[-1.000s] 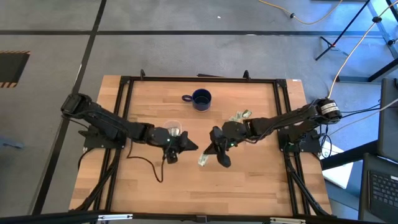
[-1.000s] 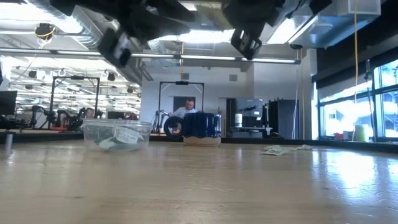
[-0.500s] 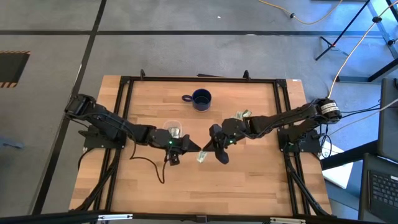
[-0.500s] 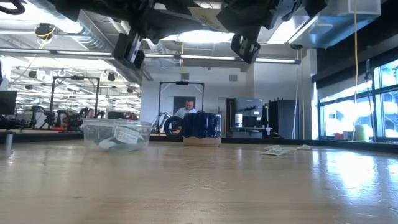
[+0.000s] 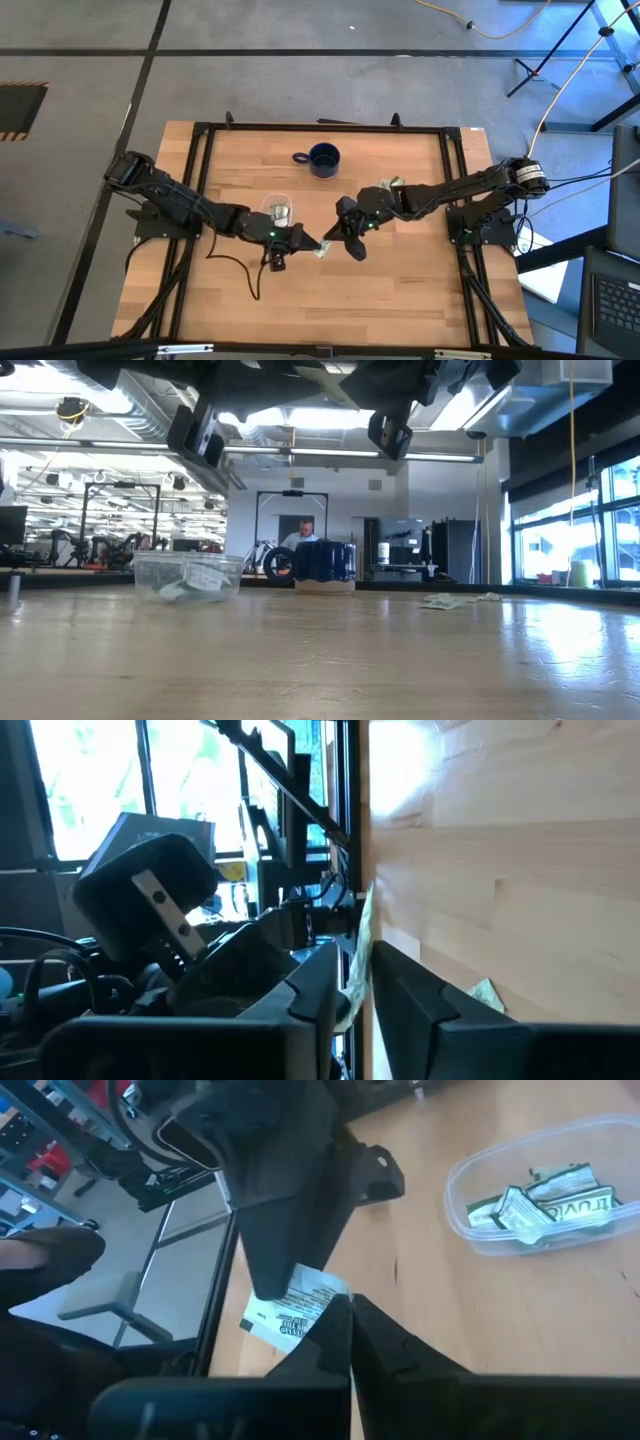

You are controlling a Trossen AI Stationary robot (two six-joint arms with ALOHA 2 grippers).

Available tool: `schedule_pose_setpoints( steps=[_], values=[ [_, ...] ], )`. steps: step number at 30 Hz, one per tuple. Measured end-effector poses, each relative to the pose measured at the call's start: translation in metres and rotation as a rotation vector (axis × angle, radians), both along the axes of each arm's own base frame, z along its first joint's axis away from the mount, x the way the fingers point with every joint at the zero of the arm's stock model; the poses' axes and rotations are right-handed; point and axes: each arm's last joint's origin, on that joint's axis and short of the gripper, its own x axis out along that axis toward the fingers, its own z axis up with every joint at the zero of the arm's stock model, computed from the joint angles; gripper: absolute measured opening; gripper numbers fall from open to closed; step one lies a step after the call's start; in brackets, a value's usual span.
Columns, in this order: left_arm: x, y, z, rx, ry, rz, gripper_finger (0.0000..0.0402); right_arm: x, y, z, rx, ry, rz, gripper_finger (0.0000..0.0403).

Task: Pick and place Stevia / Truvia into bins
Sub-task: Put the white stevia packet into the transparent container

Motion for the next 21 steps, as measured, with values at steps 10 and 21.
schedule_pose_setpoints(
  steps=[10, 21],
  values=[
    [0.000, 0.000, 0.000, -0.044, 0.009, 0.019, 0.0005, 0.000, 0.000, 0.000, -0.027, -0.012, 0.014, 0.0014],
    [0.000, 0.002, -0.001, -0.258, 0.031, 0.125, 0.0003, -0.012, -0.011, 0.005, -0.171, 0.036, -0.034, 0.0130]
  ],
)
